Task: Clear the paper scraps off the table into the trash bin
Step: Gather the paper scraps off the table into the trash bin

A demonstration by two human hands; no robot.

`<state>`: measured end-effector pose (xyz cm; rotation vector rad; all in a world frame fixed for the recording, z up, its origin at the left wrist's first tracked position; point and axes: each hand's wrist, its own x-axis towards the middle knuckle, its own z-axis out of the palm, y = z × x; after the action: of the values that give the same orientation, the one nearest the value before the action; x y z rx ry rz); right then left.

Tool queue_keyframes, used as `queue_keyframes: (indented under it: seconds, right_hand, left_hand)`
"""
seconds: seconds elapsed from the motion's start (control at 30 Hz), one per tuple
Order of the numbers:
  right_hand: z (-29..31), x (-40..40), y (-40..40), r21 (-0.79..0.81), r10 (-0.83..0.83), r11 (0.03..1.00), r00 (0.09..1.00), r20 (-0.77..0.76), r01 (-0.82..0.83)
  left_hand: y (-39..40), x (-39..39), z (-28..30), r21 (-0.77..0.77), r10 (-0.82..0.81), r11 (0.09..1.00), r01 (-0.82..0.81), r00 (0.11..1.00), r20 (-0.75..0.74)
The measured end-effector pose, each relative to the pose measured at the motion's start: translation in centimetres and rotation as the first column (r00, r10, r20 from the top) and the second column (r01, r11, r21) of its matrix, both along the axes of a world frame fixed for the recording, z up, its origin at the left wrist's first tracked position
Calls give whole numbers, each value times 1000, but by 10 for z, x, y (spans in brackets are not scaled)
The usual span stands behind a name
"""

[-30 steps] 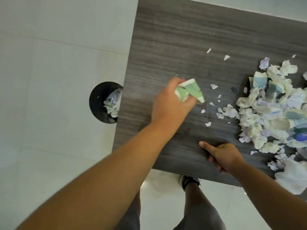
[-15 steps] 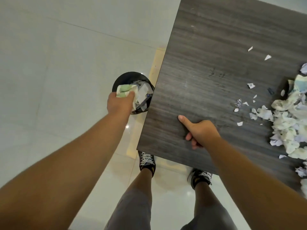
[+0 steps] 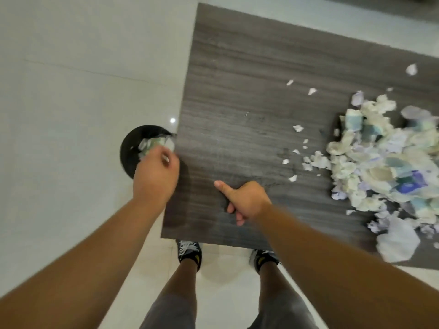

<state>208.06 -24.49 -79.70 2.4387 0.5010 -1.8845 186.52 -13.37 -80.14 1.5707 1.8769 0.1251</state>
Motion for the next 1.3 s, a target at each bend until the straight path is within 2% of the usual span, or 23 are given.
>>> queue_keyframes:
  seconds: [0.07,0.13,0.2,0.23,0.27,0.33,0.37,0.43,0.5,0.57,0.6,0.63,0.77,0.83,0.93,1.03,1.17,1.3]
  right_hand:
    - [1,1,1,1,40,999,999,-37,-40]
    - [8,12,1,-11,50,999,987,-150,-52]
    - [18,28,-1,-16,-6,1000,969,-248,2]
    - [24,40,-4,-1,-50,999,974,-223,51]
    - [28,53,-10,40,-92,994,984,-153,99]
    - [40,83,-33,188,-151,974,983,103,130]
    - [50,98,-47,267,-210,952,955,209,150]
    - [74,134,-75,427,-343,882,893,292,199]
    - [97,169,-96,546,-389,830,820,420,114]
    - [109,203,-105,576,-390,815,677,625,-63]
    - [111,219,-106,542,-375,835,620,689,-97]
    - [110,234,-105,489,-349,869,603,717,-79]
    - [92,286,-95,220,-233,968,733,639,116]
    - [77,294,-95,149,-190,981,783,593,125]
    - [57,288,-101,193,-199,975,804,561,106]
    - [47,290,-106,274,-218,960,779,588,61]
    - [47,306,-113,396,-285,917,764,578,43]
    - [56,310,-125,518,-420,849,727,544,104]
  left_hand:
    - [-46,24,17,-104,-169,980,168,986,-6]
    - [-81,50,29,-303,-319,909,286,946,-64]
    - [-98,67,34,-407,-403,859,312,901,-160]
    - [-98,77,36,-435,-416,850,299,886,-204]
    - [-95,85,36,-462,-416,844,274,877,-240]
    - [-91,98,33,-516,-379,834,198,884,-274]
    - [-89,100,32,-534,-347,830,158,897,-274]
    - [-88,105,30,-546,-319,829,120,904,-286]
    - [-87,107,27,-547,-331,829,116,891,-312]
    - [-84,113,28,-577,-325,813,74,880,-345]
    - [-82,118,29,-601,-311,798,38,881,-357]
    - [-80,121,29,-618,-291,786,5,885,-363]
    - [-77,126,29,-625,-272,780,-15,892,-361]
    - [-79,127,32,-621,-276,784,-10,890,-362]
    - [-80,127,40,-612,-282,791,17,897,-340]
    - [-84,122,44,-599,-283,800,40,905,-319]
    - [-84,122,40,-573,-284,818,52,903,-323]
    - [-87,119,38,-540,-272,840,51,901,-338]
